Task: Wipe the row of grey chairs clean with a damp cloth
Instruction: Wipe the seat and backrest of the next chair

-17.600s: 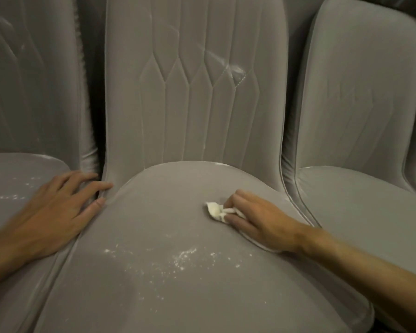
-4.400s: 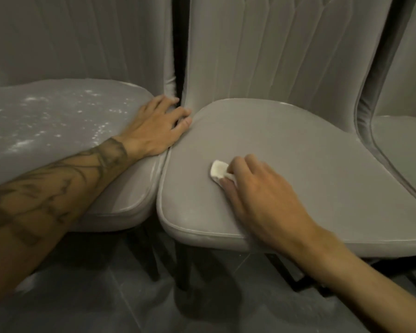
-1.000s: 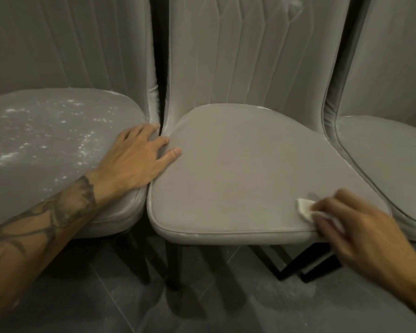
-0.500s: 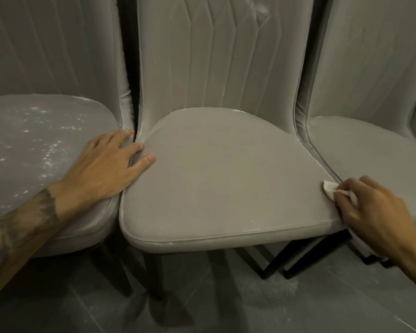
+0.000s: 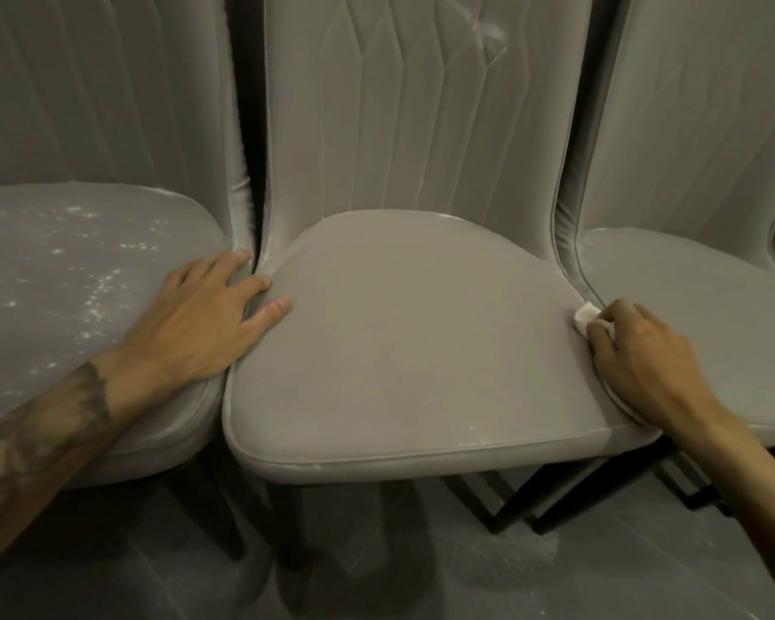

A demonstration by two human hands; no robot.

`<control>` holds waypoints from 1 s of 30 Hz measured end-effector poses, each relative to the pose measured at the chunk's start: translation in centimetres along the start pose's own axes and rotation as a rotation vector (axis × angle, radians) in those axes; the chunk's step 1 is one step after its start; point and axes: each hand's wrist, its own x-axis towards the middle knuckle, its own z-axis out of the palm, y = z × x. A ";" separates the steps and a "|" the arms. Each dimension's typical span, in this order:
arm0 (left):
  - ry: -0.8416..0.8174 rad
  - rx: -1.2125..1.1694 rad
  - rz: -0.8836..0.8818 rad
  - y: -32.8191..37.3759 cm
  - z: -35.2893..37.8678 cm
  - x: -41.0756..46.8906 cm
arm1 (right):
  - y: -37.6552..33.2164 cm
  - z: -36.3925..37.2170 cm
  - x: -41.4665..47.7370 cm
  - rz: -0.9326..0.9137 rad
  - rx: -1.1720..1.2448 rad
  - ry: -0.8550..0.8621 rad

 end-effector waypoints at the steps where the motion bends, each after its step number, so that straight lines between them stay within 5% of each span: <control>1: -0.007 -0.005 -0.002 0.0 0.0 0.0 | -1.1 0.2 -0.5 -0.017 0.010 0.007; 7: -0.040 -0.018 -0.030 0.4 -0.5 0.1 | -14.9 0.7 -9.5 -0.392 0.342 0.024; 12: -0.072 -0.028 -0.034 0.9 -1.2 0.0 | -24.5 -1.0 -12.0 -0.889 0.647 -0.272; 19: -0.071 -0.051 -0.042 0.7 -1.1 0.1 | -20.1 -0.7 -7.0 -0.606 0.190 -0.123; 24: -0.051 -0.044 -0.030 0.4 -0.7 0.0 | -24.9 -0.6 -13.1 -1.038 0.428 -0.277; 26: -0.048 -0.050 -0.031 0.4 -0.8 0.1 | -23.9 -0.9 -13.3 -1.081 0.454 -0.299; 30: -0.069 -0.057 -0.037 0.1 -0.6 0.1 | -16.2 -0.8 -8.6 -0.706 0.394 -0.206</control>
